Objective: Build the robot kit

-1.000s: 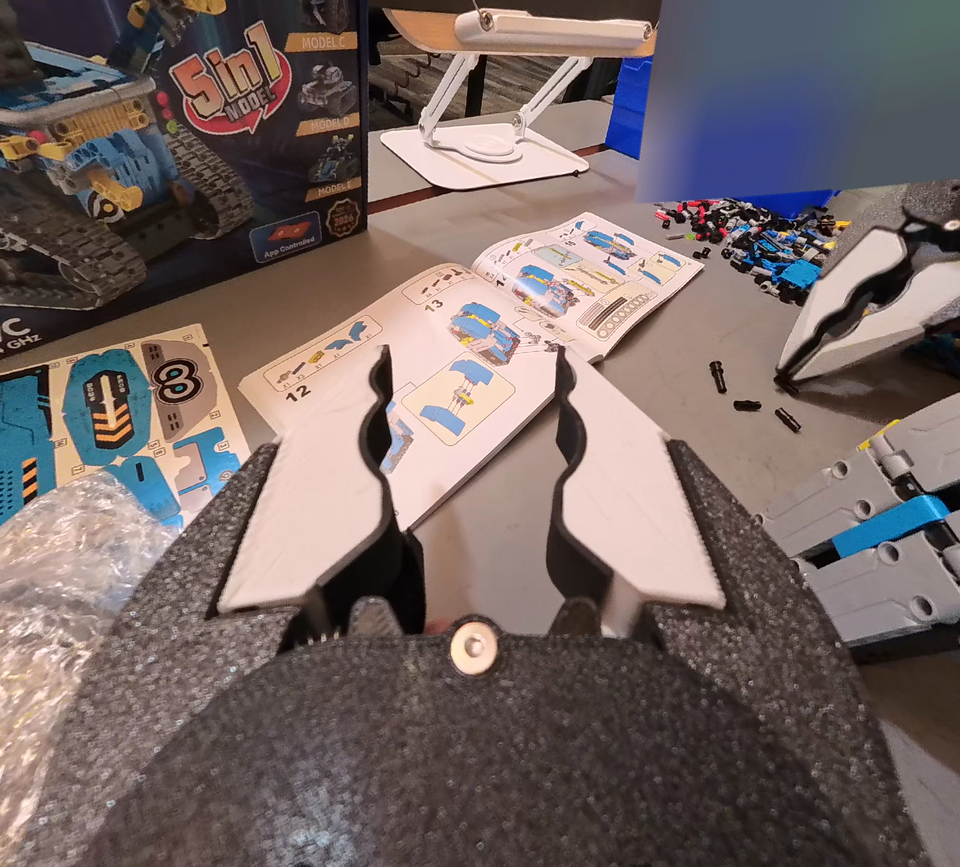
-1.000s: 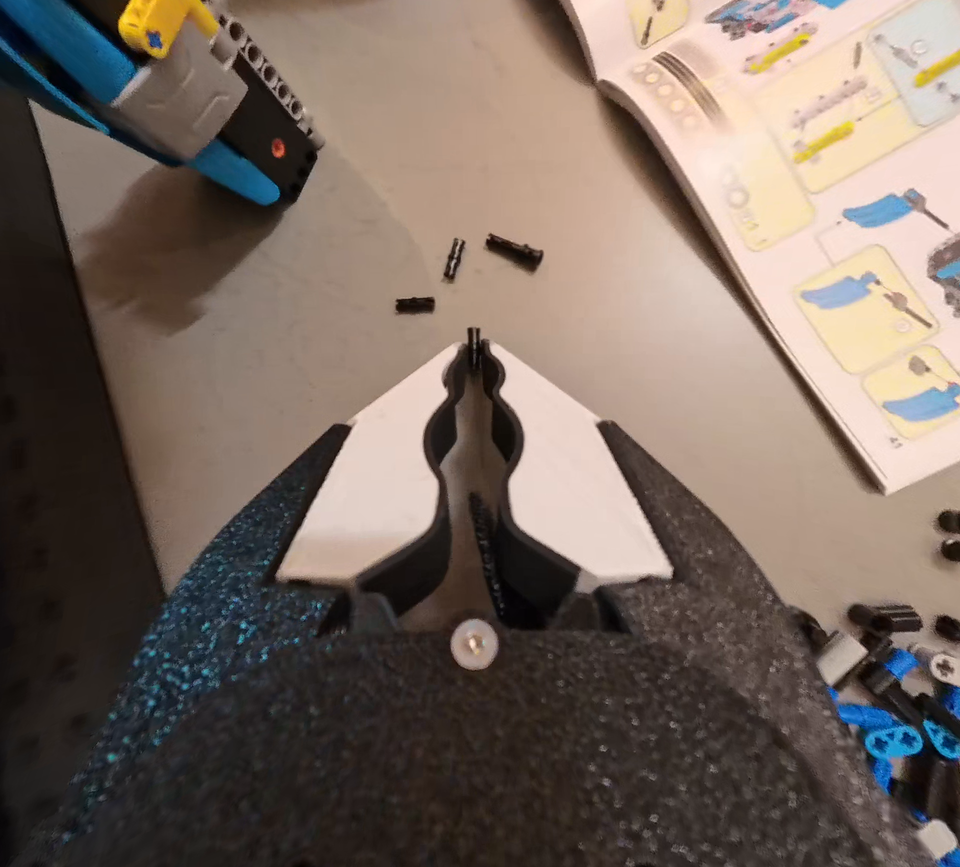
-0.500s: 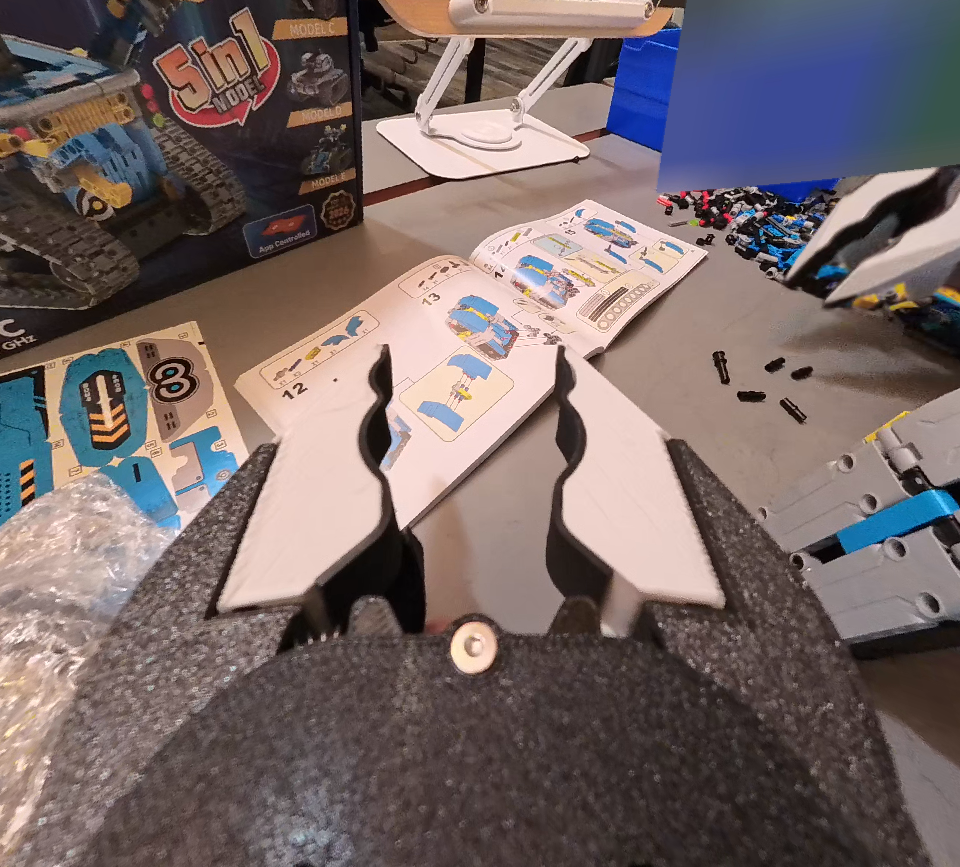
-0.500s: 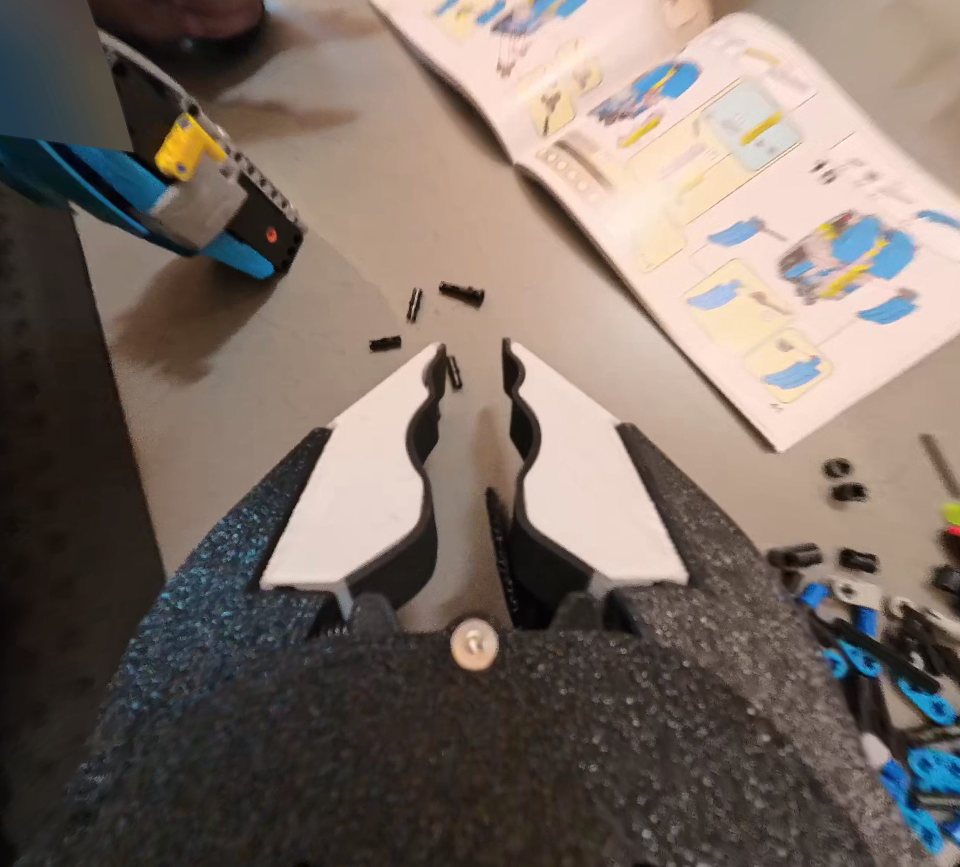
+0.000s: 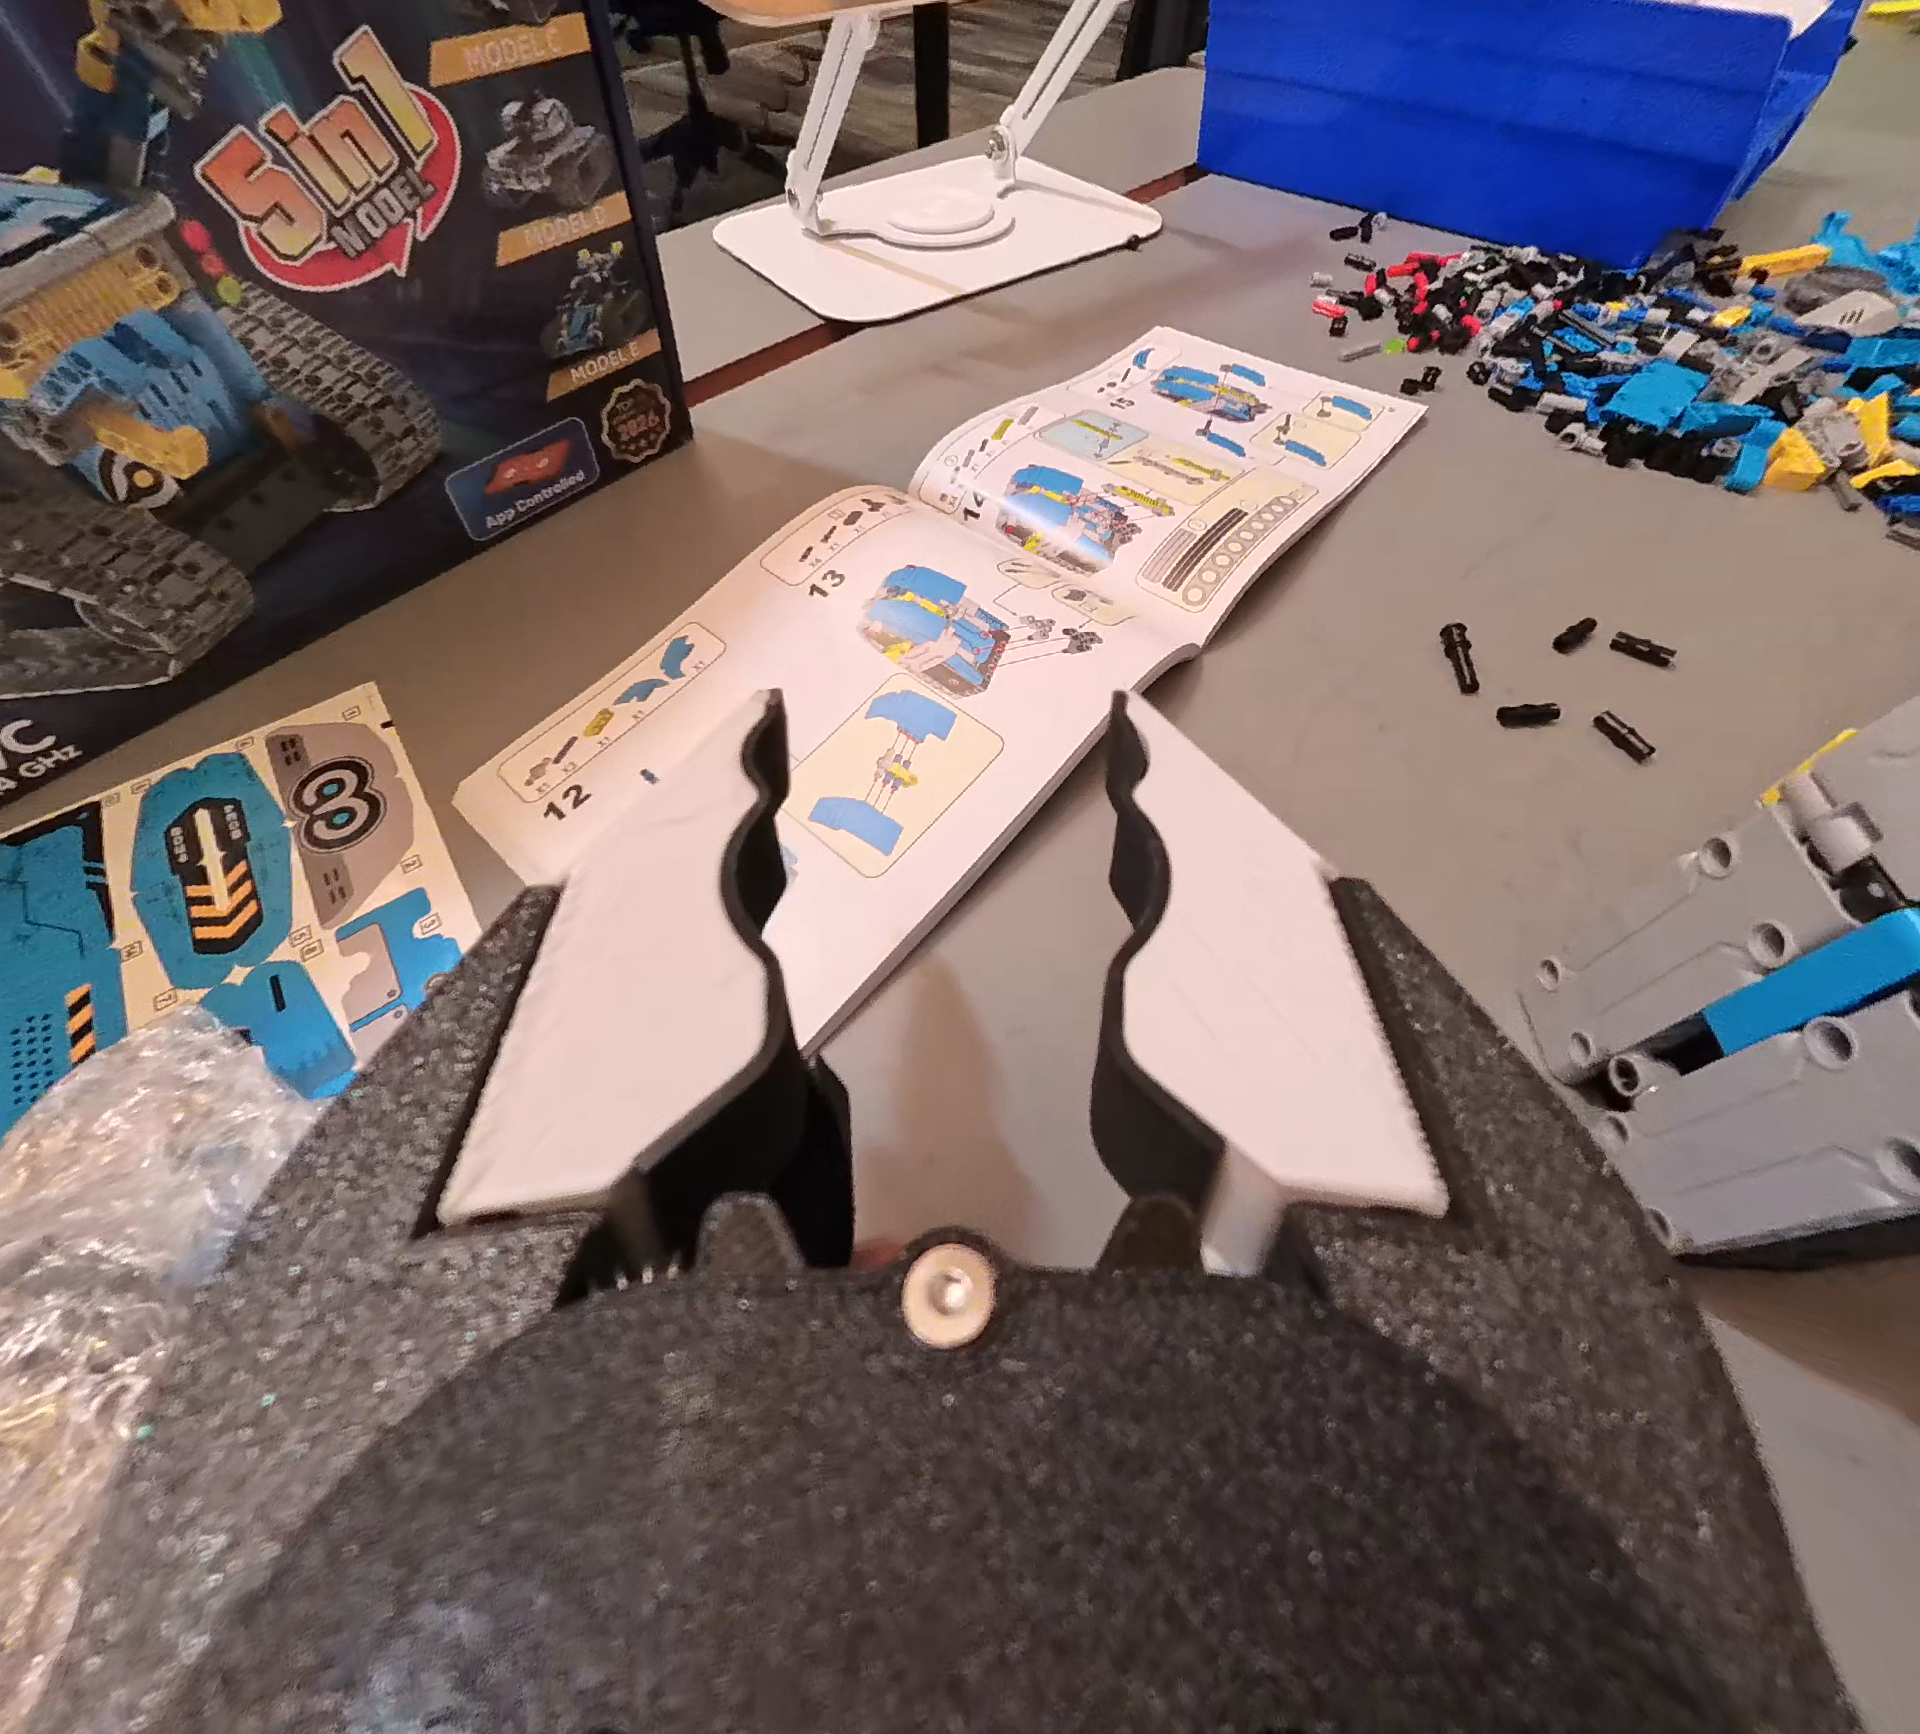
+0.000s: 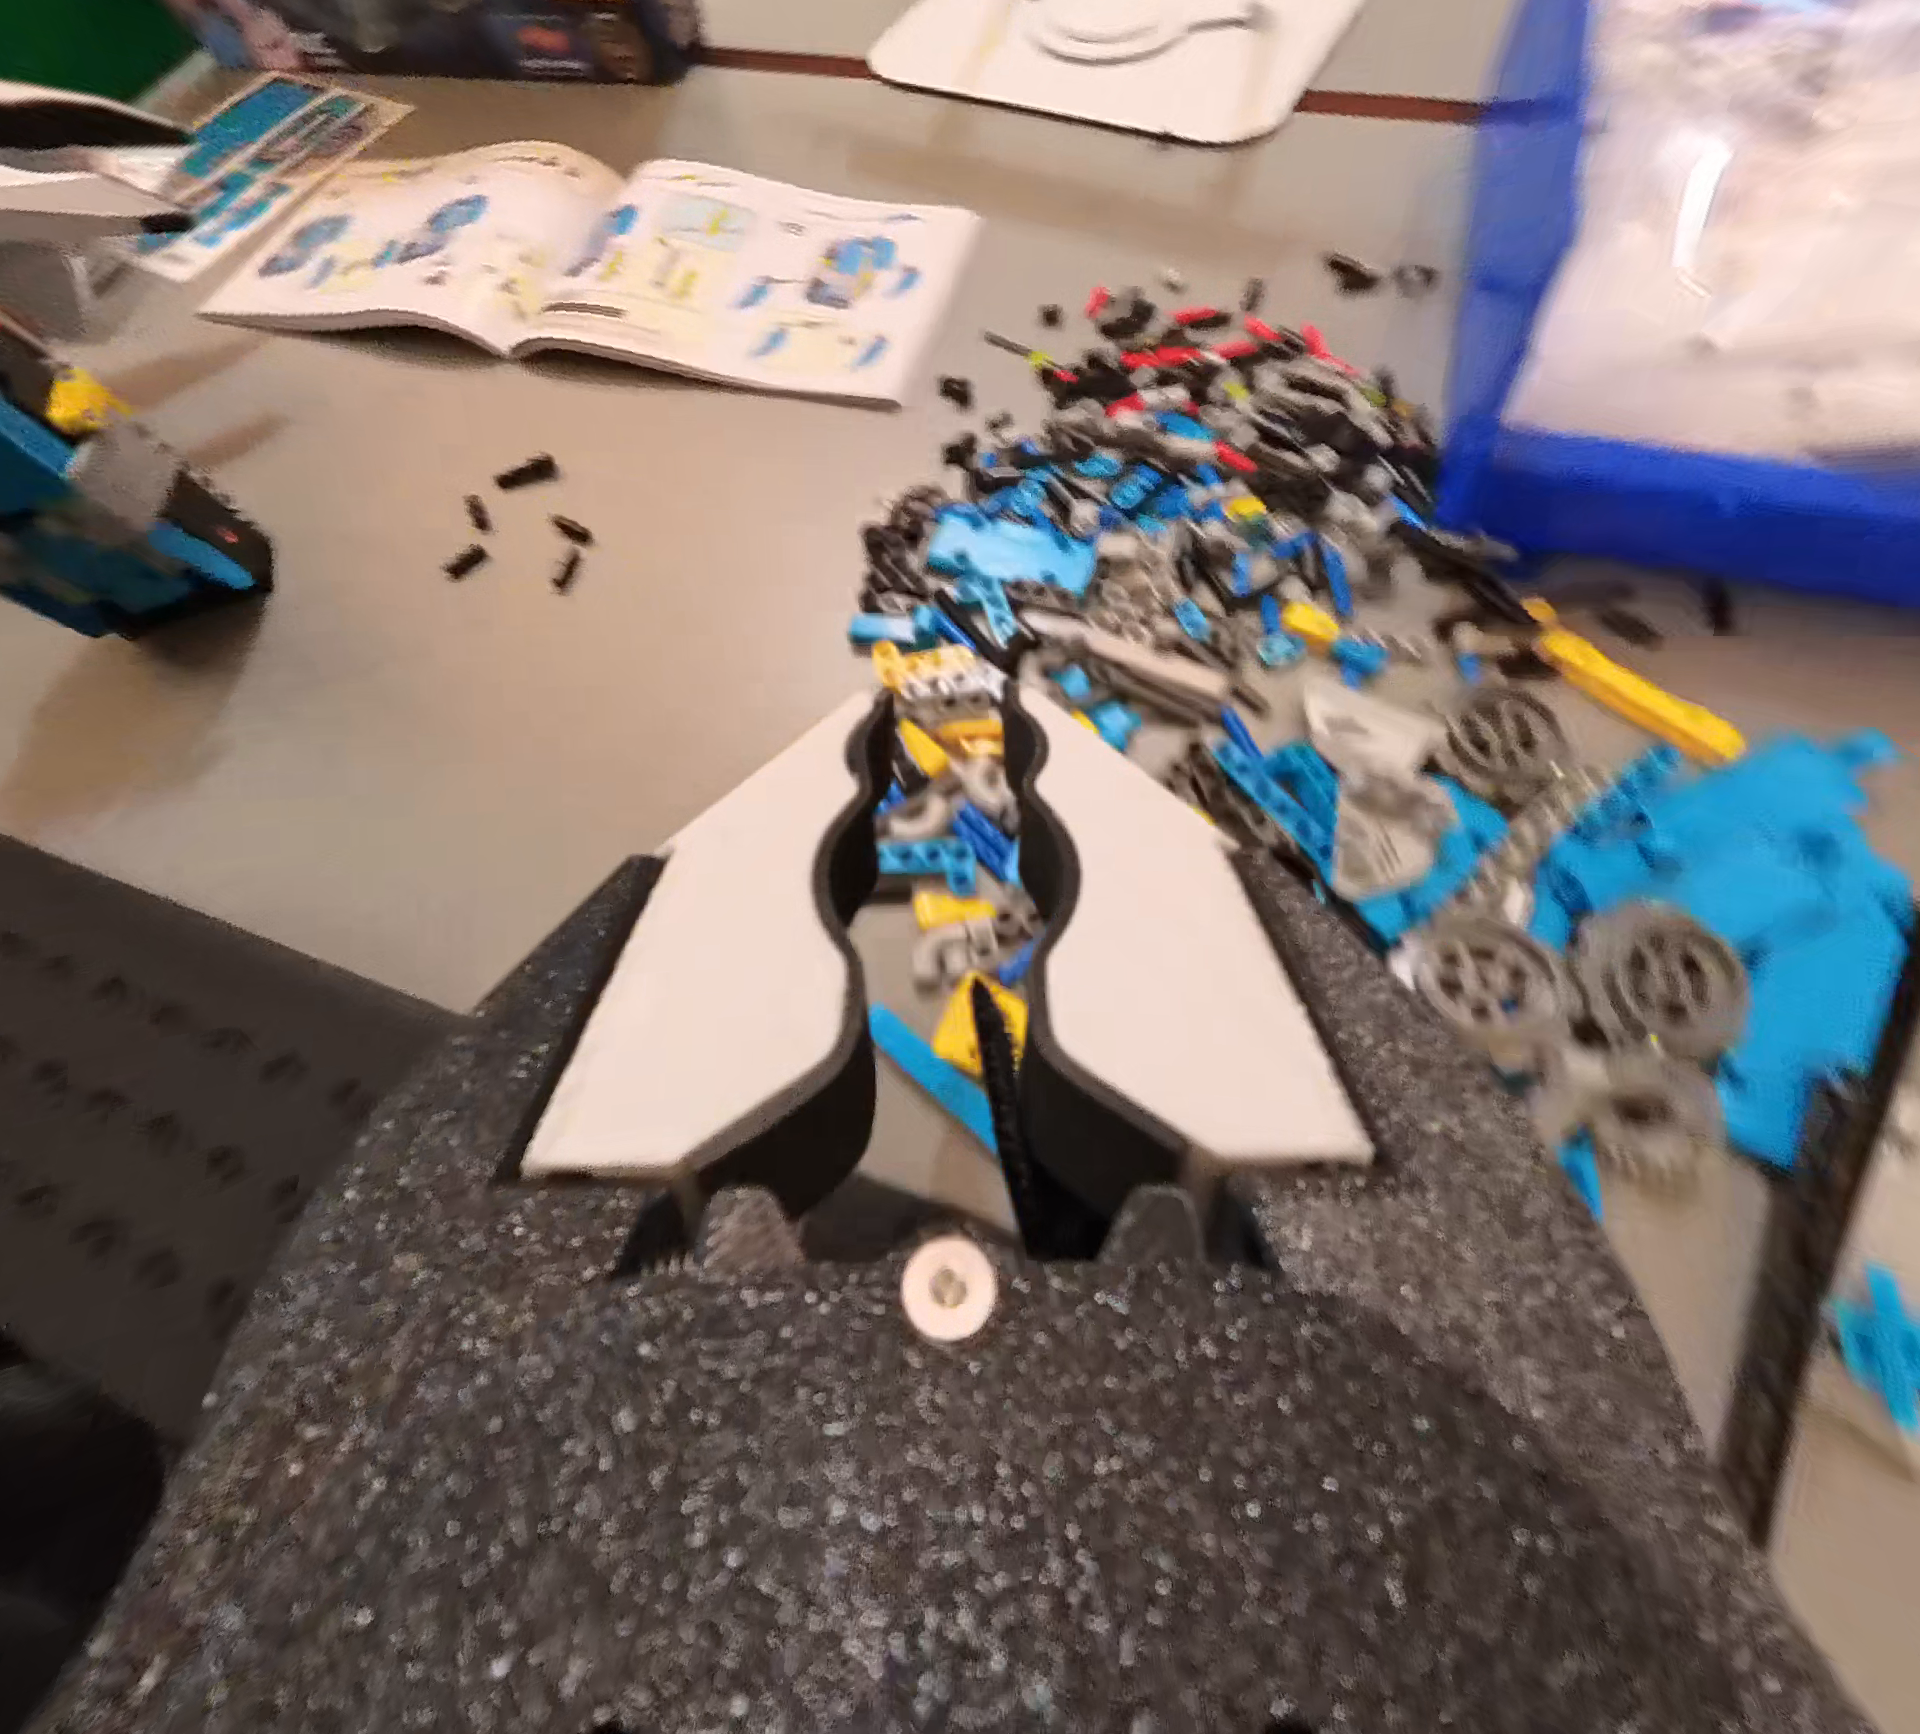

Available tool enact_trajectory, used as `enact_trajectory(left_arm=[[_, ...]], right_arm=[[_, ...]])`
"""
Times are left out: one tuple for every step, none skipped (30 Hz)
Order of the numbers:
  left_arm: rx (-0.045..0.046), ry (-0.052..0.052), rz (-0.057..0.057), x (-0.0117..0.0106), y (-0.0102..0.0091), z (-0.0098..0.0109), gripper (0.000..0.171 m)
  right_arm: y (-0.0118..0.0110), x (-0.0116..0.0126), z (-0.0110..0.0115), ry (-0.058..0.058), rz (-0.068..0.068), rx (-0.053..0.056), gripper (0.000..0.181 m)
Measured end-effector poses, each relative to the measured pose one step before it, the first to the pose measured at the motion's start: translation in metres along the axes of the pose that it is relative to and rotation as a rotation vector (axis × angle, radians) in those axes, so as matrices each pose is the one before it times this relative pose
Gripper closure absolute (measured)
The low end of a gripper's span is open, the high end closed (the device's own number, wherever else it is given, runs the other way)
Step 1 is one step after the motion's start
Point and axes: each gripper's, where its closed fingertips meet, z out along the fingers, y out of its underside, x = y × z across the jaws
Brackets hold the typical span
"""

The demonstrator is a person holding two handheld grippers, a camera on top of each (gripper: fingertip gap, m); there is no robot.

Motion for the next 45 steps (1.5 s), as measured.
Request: enact_trajectory(left_arm=[[-0.00107,-0.0014,0.0099,0.00086,0.00006,0.00016,0.11],[-0.0012,-0.0017,0.0095,0.00071,0.00017,0.00016,0.11],[-0.00151,-0.0024,0.0088,0.00066,0.00019,0.00013,0.11],[-0.00108,-0.0023,0.0084,0.00064,0.00015,0.00008,0.11],[0.00062,-0.0015,0.0089,0.00086,-0.00009,-0.00015,0.11],[0.00297,-0.0015,0.0096,0.00074,-0.00038,-0.00044,0.11],[0.00515,-0.0016,0.0098,0.00085,-0.00061,-0.00061,0.11],[0.00608,-0.0015,0.0093,0.00085,-0.00061,-0.00097,0.11],[0.00516,-0.0015,0.0088,0.0008,-0.00052,-0.00098,0.11],[0.00286,0.0,0.0082,0.00097,-0.00013,-0.00106,0.11],[0.00118,0.001,0.0067,0.0009,0.00014,-0.00092,0.11],[0.00145,-0.0002,0.004,0.00043,-0.00001,-0.00074,0.11],[0.00147,-0.0002,0.0014,0.00016,-0.00003,-0.00054,0.11],[0.00051,0.0014,-0.0012,0.0001,-0.00007,-0.00023,0.11],[-0.0008,0.0016,-0.0038,-0.00026,0.00014,0.00009,0.11],[-0.00111,0.0014,-0.0061,-0.00048,0.00022,0.00008,0.11],[-0.00018,0.0016,-0.0078,-0.00053,0.00004,0.00001,0.11],[0.00043,0.0019,-0.0084,-0.00066,-0.0001,-0.00008,0.11],[0.00044,0.0024,-0.0078,-0.00056,0.00004,0.00006,0.11],[0.00021,0.0021,-0.0068,-0.00046,-0.00004,-0.00002,0.11],[-0.00044,0.0015,-0.0053,-0.00037,0.00001,-0.00002,0.11],[-0.00115,0.0013,-0.0034,-0.0002,0.00014,0.00009,0.11],[-0.00131,0.0007,-0.0014,0.00001,0.00021,0.00018,0.11],[-0.00092,0.0,0.0008,0.00005,0.00007,0.00009,0.11],[-0.00054,-0.0006,0.0028,0.00028,0.00011,0.00009,0.11],[-0.00051,-0.0013,0.0036,0.00021,0.00002,0.00001,0.11],[-0.00066,-0.0011,0.0039,0.00035,0.00012,0.00005,0.11],[-0.00043,-0.0008,0.0039,0.00033,0.00002,-0.00004,0.11],[0.0,-0.0009,0.0034,0.00029,0.00004,0.00007,0.11],[-0.00001,-0.0005,0.0025,0.0002,-0.00001,-0.00006,0.11],[-0.00016,-0.0001,0.0014,0.00011,0.00002,-0.00004,0.11],[0.00008,0.0002,0.0002,0.00001,-0.00001,0.00001,0.11],[0.00051,0.0007,-0.0009,0.0001,-0.00004,-0.00004,0.11],[0.00048,0.0009,-0.0011,0.00002,-0.00002,-0.00007,0.11],[0.00013,0.0008,-0.0005,0.00001,0.0,-0.00002,0.11],[-0.00028,0.0007,0.0005,0.0002,0.00002,0.0,0.11],[-0.00065,0.0002,0.0016,0.0002,0.00015,0.00003,0.11],[-0.00089,0.0003,0.0026,0.00033,0.00013,0.00012,0.11],[-0.00106,0.0003,0.0032,0.00034,0.00013,0.00019,0.11],[-0.00106,-0.0003,0.0032,0.0003,0.00017,0.00005,0.11],[-0.00066,-0.0004,0.0027,0.00031,0.00001,0.00005,0.11],[-0.00011,-0.0001,0.0021,0.0002,0.00008,0.00002,0.11],[0.00031,0.0,0.0016,0.00019,-0.00004,-0.00006,0.11],[0.00033,0.0004,0.0009,0.00015,-0.00003,-0.00008,0.11],[0.00012,0.0005,0.0002,0.00005,-0.00002,0.00001,0.11]], right_arm=[[0.00915,0.00625,-0.00905,0.0296,0.0134,0.0023,0.161],[0.0096,0.00723,-0.00611,0.04,0.0122,-0.0094,0.161],[0.0091,0.0057,-0.00342,0.0363,0.0143,-0.0193,0.161],[0.00731,0.00144,-0.00128,0.0181,0.0058,-0.0242,0.161],[0.00553,0.00038,0.00029,0.0197,-0.0048,-0.0281,0.161],[0.00314,-0.00032,0.00119,0.0178,-0.0163,-0.0199,0.161],[0.00132,-0.00289,0.0016,-0.0016,-0.015,-0.0079,0.161],[0.00075,-0.00236,0.00159,-0.0092,-0.0024,-0.0038,0.161],[0.00233,-0.00136,0.00148,-0.0129,0.0034,-0.0101,0.161],[0.00431,0.00123,0.00086,-0.005,0.0025,-0.0198,0.161],[0.00542,0.00469,-0.00022,0.0105,-0.0019,-0.0269,0.161],[0.00499,0.00732,-0.00147,0.0259,-0.0031,-0.0228,0.161],[0.00394,0.00521,-0.00237,0.0145,-0.0005,-0.0151,0.161],[0.00264,0.00291,-0.00256,0.0058,0.0051,-0.0084,0.161],[0.00251,0.00167,-0.00269,0.0076,0.0068,-0.0025,0.161],[0.00223,-0.00061,-0.00263,0.0041,0.0086,0.0045,0.161],[0.00279,-0.00265,-0.00201,-0.0008,0.0056,0.0071,0.163],[0.00494,-0.00175,-0.00128,0.0087,-0.0009,-0.0019,0.163],[0.00562,0.00042,-0.00086,0.022,-0.0041,-0.0062,0.163],[0.00589,0.00039,-0.00027,0.0188,-0.0062,-0.0086,0.164],[0.00583,0.00018,0.00015,0.0135,-0.005,-0.0113,0.163],[0.00478,-0.00056,0.00054,0.0045,-0.0029,-0.009,0.163],[0.00241,-0.00185,0.00091,-0.0058,-0.0021,-0.0002,0.163],[-0.00036,-0.00356,0.00144,-0.0154,-0.001,0.007,0.163],[-0.00221,-0.00583,0.00198,-0.0271,-0.0007,0.0065,0.163],[-0.00377,-0.00723,0.00218,-0.0328,-0.0027,0.0102,0.163],[-0.00505,-0.00492,0.0021,-0.0154,-0.0058,0.0157,0.163],[-0.00341,-0.0032,0.00276,-0.0043,-0.0103,0.0052,0.163],[-0.00149,-0.00276,0.0031,-0.003,-0.013,-0.0064,0.163],[-0.00028,-0.00119,0.00245,0.0012,-0.0099,-0.0097,0.163],[0.00019,0.00089,0.00122,0.008,-0.0057,-0.006,0.163],[0.00096,0.00251,-0.00024,0.0102,-0.0017,-0.0019,0.163],[0.00216,0.00485,-0.00181,0.013,0.0049,-0.0009,0.163],[0.00282,0.00682,-0.0029,0.0117,0.0142,-0.0003,0.163],[0.0029,0.00746,-0.00347,0.0046,0.0219,0.002,0.163],[0.00226,0.00783,-0.00398,0.0013,0.0245,0.0082,0.163],[0.00138,0.00923,-0.00422,0.0079,0.0234,0.0121,0.165],[0.00131,0.01032,-0.00401,0.0168,0.0184,0.0109,0.165],[0.0017,0.00958,-0.00315,0.0166,0.0135,0.0047,0.166],[0.00137,0.00784,-0.00244,0.0123,0.0102,0.004,0.166],[0.00045,0.0063,-0.00201,0.0104,0.0099,0.0072,0.166],[0.0003,0.00469,-0.00121,0.0072,0.0081,0.0048,0.166],[0.00091,0.00344,-0.00057,0.007,0.0023,-0.0018,0.166],[0.00164,0.00308,0.00001,0.0102,-0.0041,-0.0094,0.166],[0.0016,0.00265,0.00028,0.0116,-0.0089,-0.0105,0.165]])
